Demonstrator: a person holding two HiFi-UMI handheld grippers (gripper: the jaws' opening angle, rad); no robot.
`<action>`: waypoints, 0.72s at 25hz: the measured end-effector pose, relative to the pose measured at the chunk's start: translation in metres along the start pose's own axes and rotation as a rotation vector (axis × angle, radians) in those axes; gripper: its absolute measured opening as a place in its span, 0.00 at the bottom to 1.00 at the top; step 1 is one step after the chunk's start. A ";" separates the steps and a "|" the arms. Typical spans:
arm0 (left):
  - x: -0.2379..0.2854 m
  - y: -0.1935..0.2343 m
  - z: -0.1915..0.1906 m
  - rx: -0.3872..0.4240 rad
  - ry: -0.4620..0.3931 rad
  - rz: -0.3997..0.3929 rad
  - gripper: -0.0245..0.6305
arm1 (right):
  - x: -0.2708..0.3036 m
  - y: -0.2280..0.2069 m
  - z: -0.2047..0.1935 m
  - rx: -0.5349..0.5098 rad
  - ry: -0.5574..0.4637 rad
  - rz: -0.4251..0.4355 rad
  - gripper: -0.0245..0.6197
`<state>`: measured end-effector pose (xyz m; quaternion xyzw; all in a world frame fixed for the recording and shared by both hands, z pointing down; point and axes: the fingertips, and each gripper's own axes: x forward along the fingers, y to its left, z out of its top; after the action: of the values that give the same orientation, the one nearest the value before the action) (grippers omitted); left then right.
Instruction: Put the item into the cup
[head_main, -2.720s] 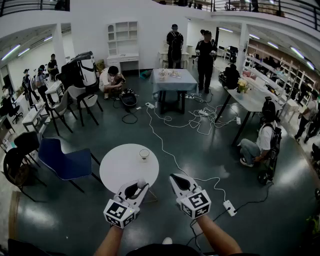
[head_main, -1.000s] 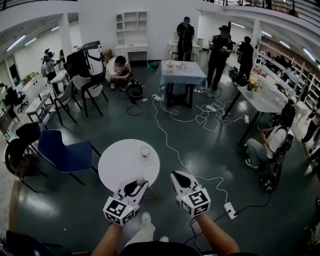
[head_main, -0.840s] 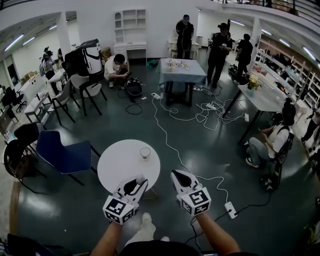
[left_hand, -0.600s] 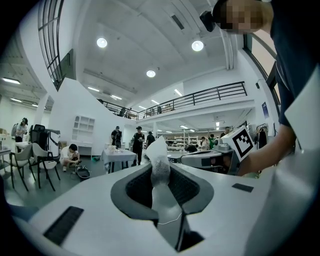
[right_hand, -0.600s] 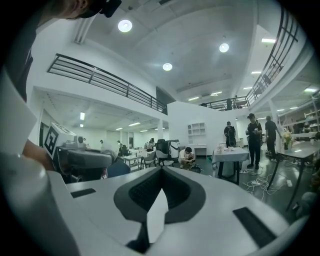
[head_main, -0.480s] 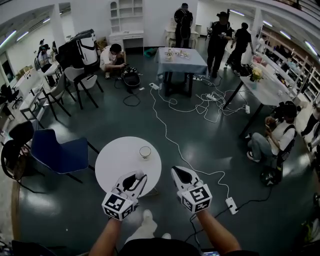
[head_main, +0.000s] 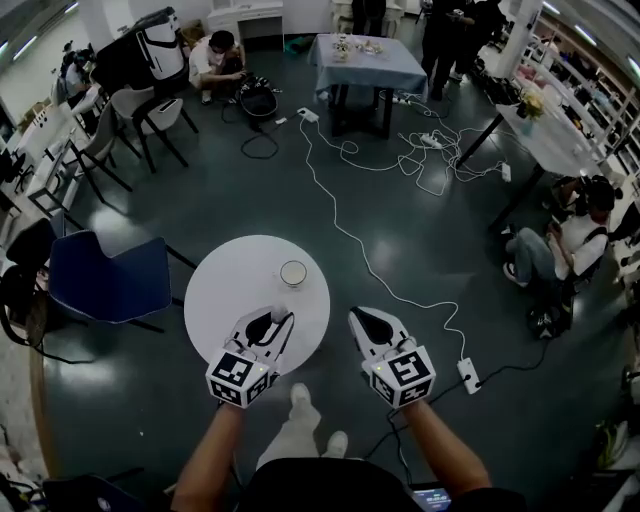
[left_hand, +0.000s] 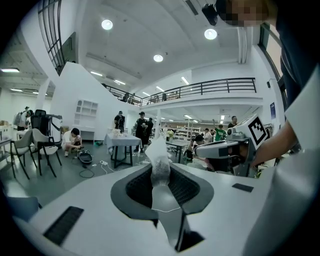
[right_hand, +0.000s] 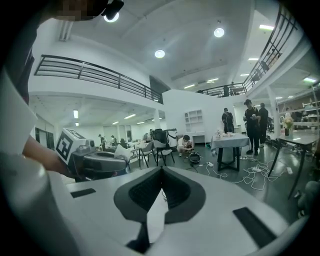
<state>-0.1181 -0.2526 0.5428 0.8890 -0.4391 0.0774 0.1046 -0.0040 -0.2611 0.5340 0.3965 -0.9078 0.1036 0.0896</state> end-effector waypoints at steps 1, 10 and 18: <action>0.008 0.007 -0.005 -0.009 0.009 0.001 0.18 | 0.007 -0.005 -0.004 0.006 0.010 -0.002 0.05; 0.058 0.053 -0.040 -0.028 0.092 -0.034 0.18 | 0.050 -0.031 -0.037 0.071 0.074 -0.039 0.05; 0.103 0.099 -0.071 -0.036 0.146 -0.058 0.18 | 0.091 -0.056 -0.070 0.102 0.129 -0.072 0.05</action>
<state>-0.1386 -0.3717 0.6468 0.8913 -0.4057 0.1311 0.1546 -0.0182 -0.3440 0.6306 0.4254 -0.8788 0.1715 0.1312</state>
